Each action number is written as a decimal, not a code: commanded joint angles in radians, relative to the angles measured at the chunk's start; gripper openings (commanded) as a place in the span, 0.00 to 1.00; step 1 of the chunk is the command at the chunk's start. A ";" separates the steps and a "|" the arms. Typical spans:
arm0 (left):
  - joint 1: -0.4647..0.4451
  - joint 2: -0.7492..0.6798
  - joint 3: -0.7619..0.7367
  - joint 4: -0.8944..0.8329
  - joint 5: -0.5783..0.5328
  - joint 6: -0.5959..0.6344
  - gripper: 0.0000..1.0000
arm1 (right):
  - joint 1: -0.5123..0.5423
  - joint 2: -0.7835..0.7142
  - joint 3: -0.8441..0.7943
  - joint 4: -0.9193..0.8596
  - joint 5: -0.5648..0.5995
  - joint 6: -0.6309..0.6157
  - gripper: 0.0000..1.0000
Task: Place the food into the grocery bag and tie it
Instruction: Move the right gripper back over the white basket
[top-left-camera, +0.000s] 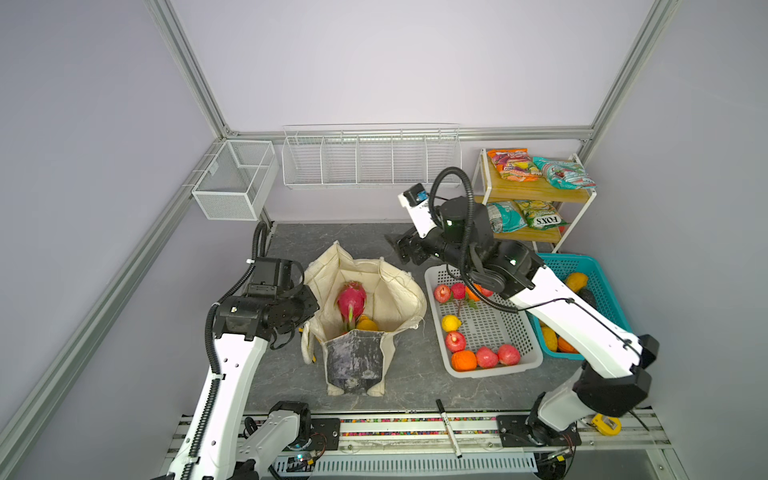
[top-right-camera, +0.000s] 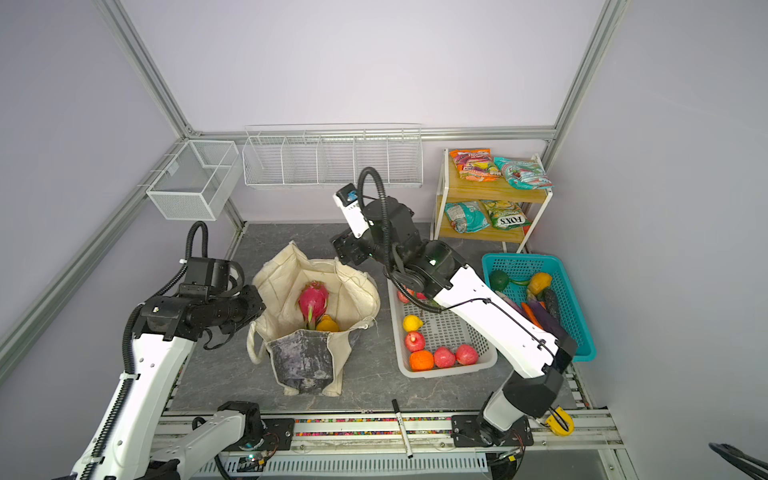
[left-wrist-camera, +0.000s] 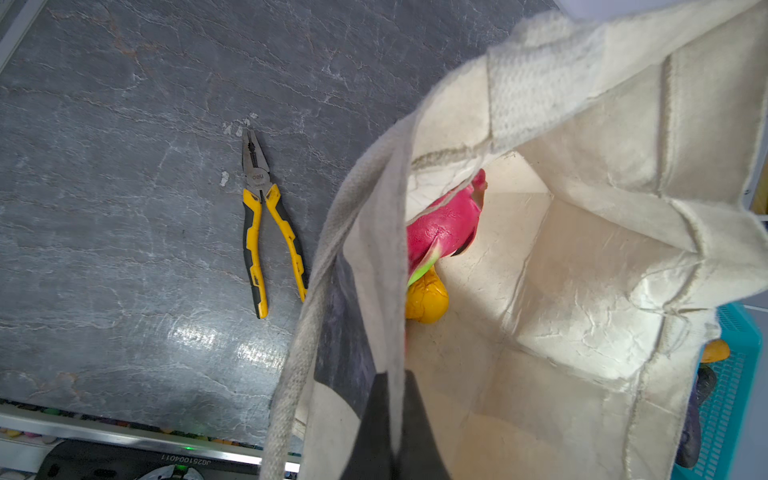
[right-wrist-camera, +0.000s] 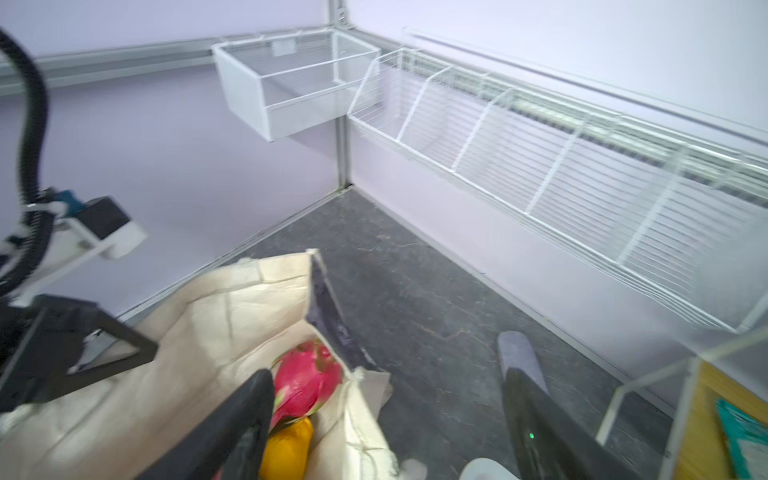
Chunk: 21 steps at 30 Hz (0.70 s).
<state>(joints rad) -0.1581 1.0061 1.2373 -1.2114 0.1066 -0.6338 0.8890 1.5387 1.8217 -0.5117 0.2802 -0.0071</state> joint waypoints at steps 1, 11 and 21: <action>-0.005 -0.002 -0.006 0.018 0.004 0.013 0.00 | -0.074 -0.080 -0.141 0.055 0.151 0.077 0.88; -0.005 0.024 -0.004 0.028 0.007 0.009 0.00 | -0.367 -0.251 -0.461 -0.089 0.163 0.472 0.88; -0.011 0.032 0.010 0.033 0.011 0.008 0.00 | -0.632 -0.248 -0.633 -0.261 0.010 0.905 0.89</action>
<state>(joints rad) -0.1604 1.0351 1.2369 -1.1969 0.1070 -0.6342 0.2893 1.2922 1.2205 -0.7063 0.3569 0.7208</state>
